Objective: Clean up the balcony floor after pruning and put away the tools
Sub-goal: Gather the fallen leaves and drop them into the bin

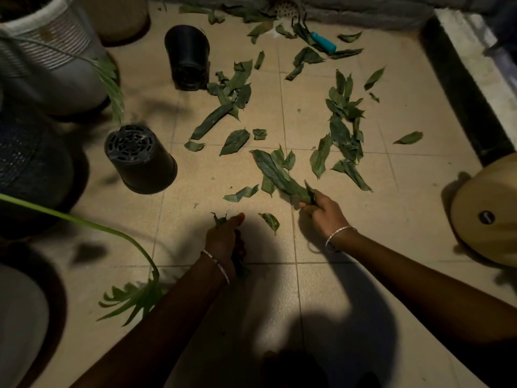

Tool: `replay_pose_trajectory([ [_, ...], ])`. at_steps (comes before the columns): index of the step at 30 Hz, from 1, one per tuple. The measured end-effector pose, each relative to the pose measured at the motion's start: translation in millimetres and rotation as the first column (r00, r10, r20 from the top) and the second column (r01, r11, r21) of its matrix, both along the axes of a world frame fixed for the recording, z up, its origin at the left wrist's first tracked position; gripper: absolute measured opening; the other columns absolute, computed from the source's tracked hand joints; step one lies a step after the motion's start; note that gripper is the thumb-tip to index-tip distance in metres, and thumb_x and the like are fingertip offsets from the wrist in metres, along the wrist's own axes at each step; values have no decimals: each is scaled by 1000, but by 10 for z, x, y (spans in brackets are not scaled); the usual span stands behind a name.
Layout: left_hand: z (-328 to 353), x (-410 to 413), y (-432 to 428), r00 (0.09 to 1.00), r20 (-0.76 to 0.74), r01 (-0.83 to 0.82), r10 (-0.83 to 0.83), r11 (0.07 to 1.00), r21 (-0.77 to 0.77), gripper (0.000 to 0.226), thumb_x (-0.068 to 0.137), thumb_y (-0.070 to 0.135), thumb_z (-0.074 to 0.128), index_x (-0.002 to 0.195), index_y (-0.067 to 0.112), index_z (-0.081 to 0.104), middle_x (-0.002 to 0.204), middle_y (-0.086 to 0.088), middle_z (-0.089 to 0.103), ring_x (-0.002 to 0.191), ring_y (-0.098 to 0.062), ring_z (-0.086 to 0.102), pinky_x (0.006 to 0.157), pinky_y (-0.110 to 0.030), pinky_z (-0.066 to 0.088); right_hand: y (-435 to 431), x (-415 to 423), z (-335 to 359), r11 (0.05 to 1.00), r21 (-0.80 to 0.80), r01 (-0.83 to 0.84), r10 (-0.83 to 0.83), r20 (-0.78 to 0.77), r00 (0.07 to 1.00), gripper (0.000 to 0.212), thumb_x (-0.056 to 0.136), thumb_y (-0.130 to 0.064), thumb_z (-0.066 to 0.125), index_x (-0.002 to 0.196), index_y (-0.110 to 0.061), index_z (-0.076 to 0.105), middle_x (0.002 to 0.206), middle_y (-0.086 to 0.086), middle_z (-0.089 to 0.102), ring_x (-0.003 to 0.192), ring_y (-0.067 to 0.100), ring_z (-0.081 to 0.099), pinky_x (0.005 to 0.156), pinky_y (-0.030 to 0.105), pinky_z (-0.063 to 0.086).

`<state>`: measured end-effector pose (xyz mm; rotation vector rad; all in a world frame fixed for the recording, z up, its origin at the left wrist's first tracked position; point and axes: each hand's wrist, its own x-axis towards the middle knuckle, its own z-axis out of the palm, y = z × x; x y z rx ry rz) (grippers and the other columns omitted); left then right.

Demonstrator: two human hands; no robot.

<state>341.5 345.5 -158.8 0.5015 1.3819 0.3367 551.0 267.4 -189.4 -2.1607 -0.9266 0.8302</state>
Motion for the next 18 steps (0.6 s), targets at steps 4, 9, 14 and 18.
replay_pose_trajectory([
  [4,8,-69,14,1000,-7,-22,22,1000,-14,24,89,31,68,73,15,60,51,3,44,46,-13,38,49,-26,35,77,-222,-40,983,-59,-176,182,123,976,24,97,-29,52,116,-13,54,94,8,67,85,28,64,77,40,53],
  [9,33,-179,51,998,-29,-50,51,998,29,19,90,30,67,84,13,65,48,4,43,46,-13,37,48,-26,35,176,-458,-171,889,-272,-368,450,371,812,51,89,-65,51,114,-22,36,94,7,63,78,29,61,66,37,51],
  [14,61,-212,75,996,-88,-28,34,997,70,24,90,34,66,82,11,65,47,3,45,49,-15,41,53,-29,39,219,-543,-258,823,-349,-449,568,455,686,25,98,-33,50,117,-19,43,106,9,63,86,31,63,67,33,46],
  [18,84,-232,56,999,-22,-29,30,999,44,23,90,32,66,76,14,62,47,5,41,46,-13,36,49,-28,34,312,-387,-152,939,-132,-318,344,379,859,17,101,-28,46,107,-13,53,98,7,60,84,24,60,70,31,45],
])
